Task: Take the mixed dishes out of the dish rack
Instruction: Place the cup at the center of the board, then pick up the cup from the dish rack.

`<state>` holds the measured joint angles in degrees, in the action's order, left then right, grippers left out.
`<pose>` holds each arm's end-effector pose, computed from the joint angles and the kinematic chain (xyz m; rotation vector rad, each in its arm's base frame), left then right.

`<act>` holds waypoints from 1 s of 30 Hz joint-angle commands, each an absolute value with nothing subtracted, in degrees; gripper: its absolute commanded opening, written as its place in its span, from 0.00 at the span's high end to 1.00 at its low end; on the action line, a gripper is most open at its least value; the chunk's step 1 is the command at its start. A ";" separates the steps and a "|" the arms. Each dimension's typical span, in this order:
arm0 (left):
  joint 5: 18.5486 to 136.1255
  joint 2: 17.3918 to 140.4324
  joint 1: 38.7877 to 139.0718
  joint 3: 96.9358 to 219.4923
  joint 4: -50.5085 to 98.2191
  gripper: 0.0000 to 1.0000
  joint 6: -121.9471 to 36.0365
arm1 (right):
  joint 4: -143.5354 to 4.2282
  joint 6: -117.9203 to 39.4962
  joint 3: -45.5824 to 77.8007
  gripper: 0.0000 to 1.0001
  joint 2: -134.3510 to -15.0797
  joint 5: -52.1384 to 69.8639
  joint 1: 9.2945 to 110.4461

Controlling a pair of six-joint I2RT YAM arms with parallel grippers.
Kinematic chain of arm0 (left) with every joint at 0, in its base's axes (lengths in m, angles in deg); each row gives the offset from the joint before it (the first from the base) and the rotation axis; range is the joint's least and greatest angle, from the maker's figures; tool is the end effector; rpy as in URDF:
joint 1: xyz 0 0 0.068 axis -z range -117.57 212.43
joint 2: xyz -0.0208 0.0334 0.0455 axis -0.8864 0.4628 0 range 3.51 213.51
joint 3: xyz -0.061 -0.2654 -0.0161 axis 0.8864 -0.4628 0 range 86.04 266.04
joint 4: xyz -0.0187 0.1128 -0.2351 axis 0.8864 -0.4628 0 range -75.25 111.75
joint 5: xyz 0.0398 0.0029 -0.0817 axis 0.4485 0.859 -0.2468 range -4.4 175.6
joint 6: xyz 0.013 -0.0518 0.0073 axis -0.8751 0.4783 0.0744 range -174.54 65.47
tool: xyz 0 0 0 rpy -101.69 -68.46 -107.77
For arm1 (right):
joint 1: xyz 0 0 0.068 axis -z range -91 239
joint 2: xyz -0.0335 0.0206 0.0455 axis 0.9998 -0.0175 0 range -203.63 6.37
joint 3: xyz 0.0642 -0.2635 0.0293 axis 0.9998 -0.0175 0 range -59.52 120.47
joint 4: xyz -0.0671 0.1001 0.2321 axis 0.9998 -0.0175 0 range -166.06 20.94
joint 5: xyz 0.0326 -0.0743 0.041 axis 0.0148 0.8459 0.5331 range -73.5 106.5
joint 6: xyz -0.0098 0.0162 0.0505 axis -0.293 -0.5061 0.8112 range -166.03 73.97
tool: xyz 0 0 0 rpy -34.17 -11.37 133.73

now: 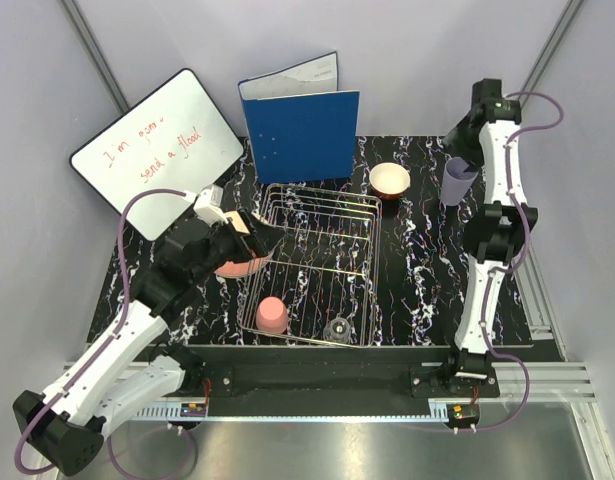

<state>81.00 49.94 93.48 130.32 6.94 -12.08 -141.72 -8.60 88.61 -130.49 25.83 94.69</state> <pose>0.1612 -0.1004 0.3237 -0.1382 1.9754 -0.9404 0.4905 -0.0547 0.3050 1.0127 2.4149 -0.0227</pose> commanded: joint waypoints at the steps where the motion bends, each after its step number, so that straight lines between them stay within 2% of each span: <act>1: 79.10 48.77 93.46 130.34 9.80 0.01 -13.05 | -138.67 -5.87 95.51 0.23 -119.77 23.28 94.71; 7: 80.06 48.33 93.46 130.34 8.66 0.01 -14.54 | -139.72 -7.27 95.60 0.21 -110.80 22.39 91.29; 10: 81.37 48.85 93.54 130.87 6.47 0.01 -16.65 | -138.41 -8.58 89.39 0.20 -104.22 23.44 86.65; 13: 83.75 50.52 93.54 133.06 0.76 0.01 -20.07 | -125.61 -9.12 67.54 0.20 -90.44 24.24 79.61; 14: 84.01 52.09 93.54 133.85 -2.65 0.01 -22.17 | -120.79 -8.42 53.29 0.20 -82.22 23.89 77.68; 15: 84.10 52.81 93.63 134.90 -4.16 0.01 -23.32 | -111.78 -6.58 46.54 0.21 -78.23 22.58 75.75; 17: 84.37 52.64 94.77 134.91 -7.32 0.01 -26.47 | -106.43 -4.29 32.40 0.21 -69.88 20.12 74.15; 22: 92.96 49.21 105.20 134.12 -11.37 0.01 -28.34 | -104.48 -4.19 22.49 0.21 -63.52 20.54 66.43; 28: 103.51 52.72 120.40 134.47 -15.86 0.01 -24.84 | -102.72 -3.93 15.72 0.22 -58.50 22.48 60.26; 30: 105.99 53.25 122.63 133.08 -16.57 0.01 -22.02 | -102.11 -3.40 13.69 0.22 -57.53 22.57 59.29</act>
